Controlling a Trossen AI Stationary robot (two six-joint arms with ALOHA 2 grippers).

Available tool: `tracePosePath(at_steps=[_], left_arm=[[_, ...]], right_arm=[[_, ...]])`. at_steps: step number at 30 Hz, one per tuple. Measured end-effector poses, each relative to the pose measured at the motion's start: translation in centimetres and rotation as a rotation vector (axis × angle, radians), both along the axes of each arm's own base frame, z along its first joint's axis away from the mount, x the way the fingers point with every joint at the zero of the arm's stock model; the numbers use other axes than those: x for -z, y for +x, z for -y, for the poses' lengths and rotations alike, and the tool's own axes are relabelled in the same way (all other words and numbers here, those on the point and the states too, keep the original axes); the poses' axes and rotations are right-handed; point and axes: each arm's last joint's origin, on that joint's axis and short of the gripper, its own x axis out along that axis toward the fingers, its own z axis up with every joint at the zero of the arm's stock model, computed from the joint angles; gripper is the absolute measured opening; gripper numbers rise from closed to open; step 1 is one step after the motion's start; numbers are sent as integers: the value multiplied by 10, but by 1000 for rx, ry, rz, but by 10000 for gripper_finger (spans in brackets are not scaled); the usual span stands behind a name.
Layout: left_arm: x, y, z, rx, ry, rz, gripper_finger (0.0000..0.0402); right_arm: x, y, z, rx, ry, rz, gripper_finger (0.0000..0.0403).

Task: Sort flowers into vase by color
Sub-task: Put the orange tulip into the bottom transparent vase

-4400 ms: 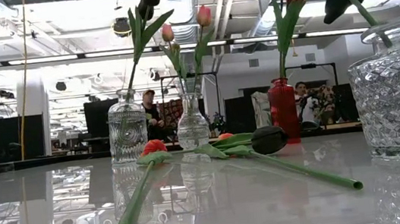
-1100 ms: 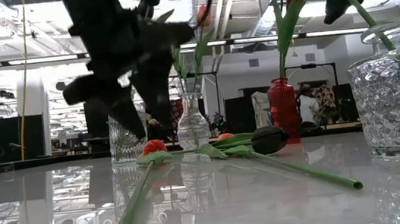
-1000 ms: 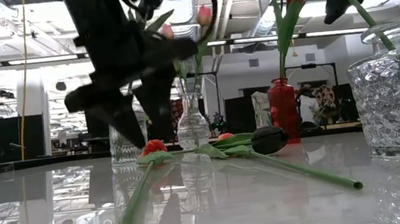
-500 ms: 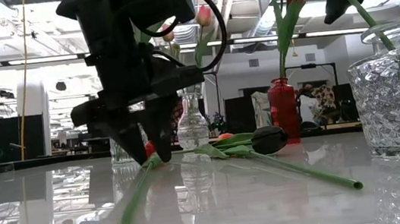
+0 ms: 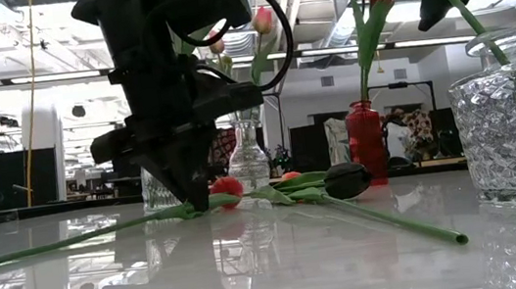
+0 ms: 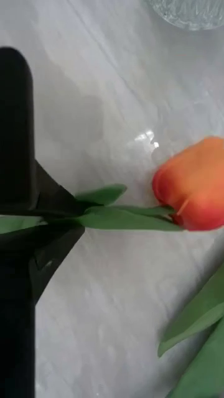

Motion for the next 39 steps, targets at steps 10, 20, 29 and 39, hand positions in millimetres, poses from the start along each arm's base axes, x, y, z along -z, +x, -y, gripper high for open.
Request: tracePosePath(at_steps=[10,20,29,39], left_arm=[[-12,-2,4,54,-45,29,2],[-82,-20,11,132,48,264,1],[-138,-28,13,232,284,555,0],[-161,-20,12,347,454,700,0]], right_arm=[[0,0,0,0,0,1,178],[-1,0,0,-8,-1,12,178],[-10,11,-3,-99,0,151,178],[-25,25,-5,-143,-10,354,178]])
